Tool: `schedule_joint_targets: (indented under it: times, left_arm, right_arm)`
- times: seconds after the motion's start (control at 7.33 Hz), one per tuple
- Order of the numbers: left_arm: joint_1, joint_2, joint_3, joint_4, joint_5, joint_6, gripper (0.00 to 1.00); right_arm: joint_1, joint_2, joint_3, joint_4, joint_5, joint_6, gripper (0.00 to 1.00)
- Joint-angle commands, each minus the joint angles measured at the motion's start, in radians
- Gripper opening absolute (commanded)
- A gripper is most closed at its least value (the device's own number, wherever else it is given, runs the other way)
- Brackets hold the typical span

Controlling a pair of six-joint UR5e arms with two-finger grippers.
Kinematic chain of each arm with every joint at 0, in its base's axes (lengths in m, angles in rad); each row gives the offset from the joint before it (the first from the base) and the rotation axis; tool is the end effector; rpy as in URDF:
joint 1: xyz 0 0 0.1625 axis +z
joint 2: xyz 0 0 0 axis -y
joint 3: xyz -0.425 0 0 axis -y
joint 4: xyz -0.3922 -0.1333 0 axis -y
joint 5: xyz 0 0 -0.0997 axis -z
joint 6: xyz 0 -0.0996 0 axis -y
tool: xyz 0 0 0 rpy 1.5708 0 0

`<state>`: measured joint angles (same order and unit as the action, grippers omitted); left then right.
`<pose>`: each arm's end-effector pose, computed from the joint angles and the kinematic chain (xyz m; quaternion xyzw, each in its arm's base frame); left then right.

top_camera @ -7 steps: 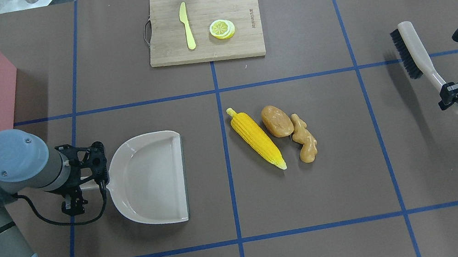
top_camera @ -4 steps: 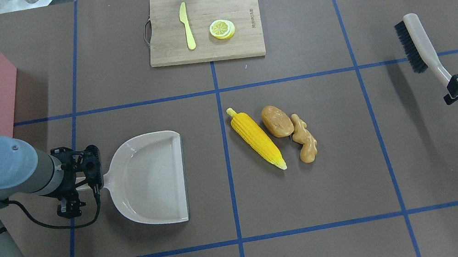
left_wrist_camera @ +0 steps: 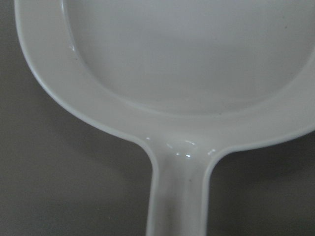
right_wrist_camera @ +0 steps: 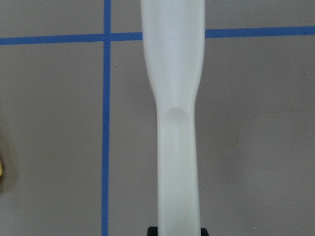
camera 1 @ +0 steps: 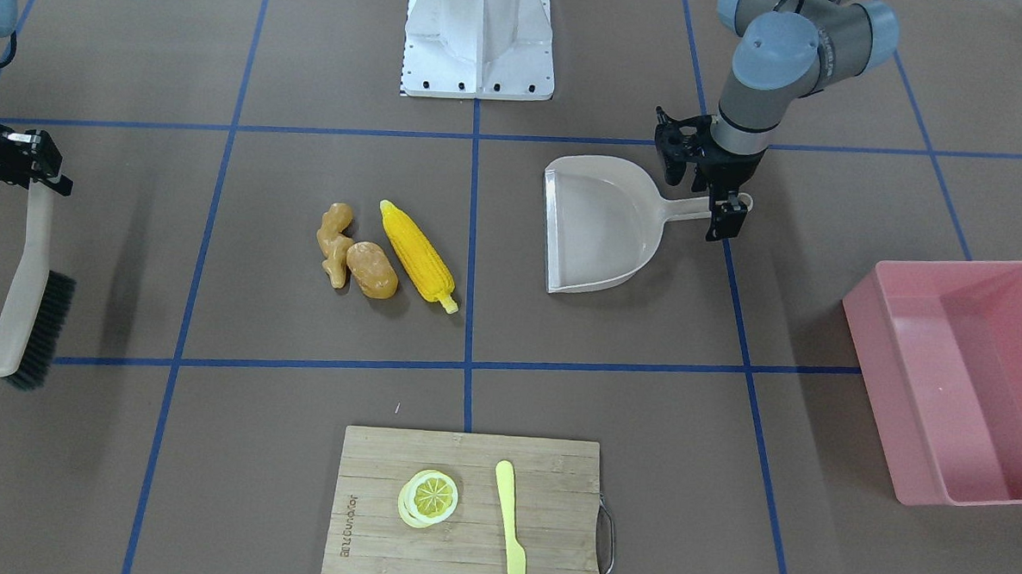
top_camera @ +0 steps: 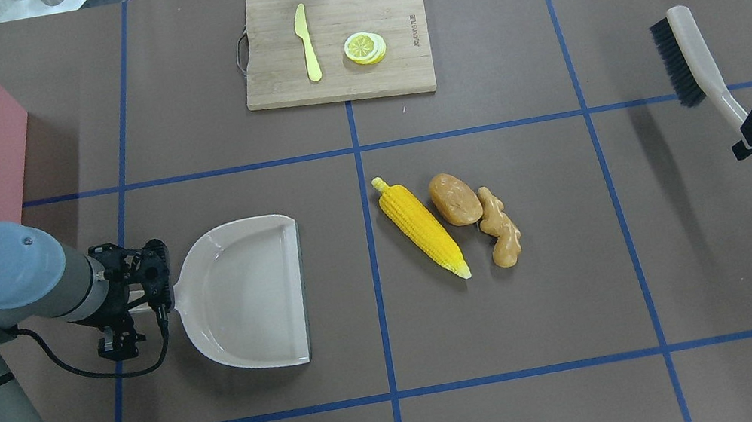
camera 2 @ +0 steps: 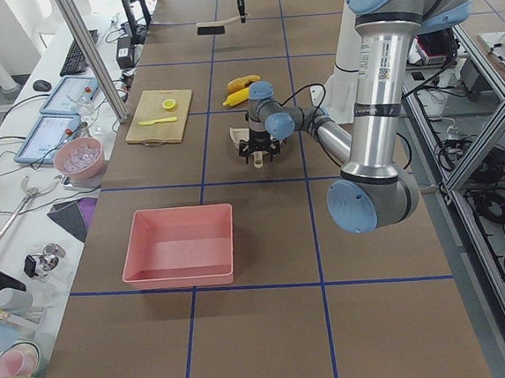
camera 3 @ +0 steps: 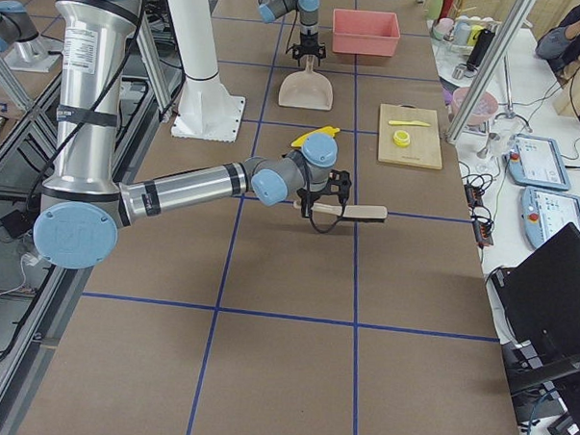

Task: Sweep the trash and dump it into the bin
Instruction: 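Grasp the dustpan handle with the left gripper while the right gripper lifts the brush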

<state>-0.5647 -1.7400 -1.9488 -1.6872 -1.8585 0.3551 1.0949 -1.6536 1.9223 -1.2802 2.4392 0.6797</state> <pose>0.4032 -0.3798 0.3912 0.2621 0.2315 0.6251 0.6978 -0.1606 -0.4366 0.4836 -0.0111 -0.4755 -0.0268 0.8793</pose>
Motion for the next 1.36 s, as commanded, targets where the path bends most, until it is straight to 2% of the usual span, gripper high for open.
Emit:
schedule_joint_targets:
  times: [0.0, 0.14, 0.27, 0.41, 0.55, 0.68, 0.82, 0.95, 1.09, 1.23]
  left_arm:
    - [0.000, -0.001, -0.002, 0.001, -0.014, 0.001, 0.81]
    - [-0.001, -0.003, -0.002, 0.001, -0.048, 0.001, 0.81]
    - [-0.003, -0.003, -0.001, 0.001, -0.071, 0.001, 0.82]
    - [-0.003, -0.003, -0.001, 0.003, -0.073, 0.001, 0.82]
    - [-0.003, -0.003, -0.001, 0.001, -0.073, 0.001, 0.72]
    - [-0.003, -0.003, -0.001, -0.002, -0.073, 0.001, 0.51]
    - [-0.006, -0.001, -0.002, -0.006, -0.074, 0.002, 0.20]
    - [-0.014, 0.000, -0.018, -0.003, -0.074, 0.002, 0.00]
    - [-0.030, 0.003, -0.034, 0.004, -0.080, 0.030, 0.00]
    - [-0.067, 0.000, -0.035, 0.027, -0.084, 0.077, 0.00]
  right_arm:
    - [-0.001, 0.093, -0.015, 0.007, 0.049, -0.062, 0.00]
    - [-0.001, 0.127, -0.029, 0.012, 0.157, -0.086, 0.00]
    - [-0.003, 0.133, -0.032, 0.013, 0.229, -0.086, 0.00]
    - [-0.024, 0.136, -0.034, 0.050, 0.251, -0.095, 0.00]
    - [-0.038, 0.120, -0.058, 0.162, 0.256, -0.085, 0.00]
    - [-0.038, 0.098, -0.118, 0.300, 0.283, -0.077, 0.00]
    - [-0.038, 0.091, -0.159, 0.429, 0.285, 0.005, 0.00]
    - [-0.050, 0.084, -0.192, 0.565, 0.282, 0.130, 0.00]
    - [-0.078, 0.086, -0.241, 0.705, 0.274, 0.293, 0.00]
    - [-0.126, 0.093, -0.264, 0.796, 0.235, 0.446, 0.00]
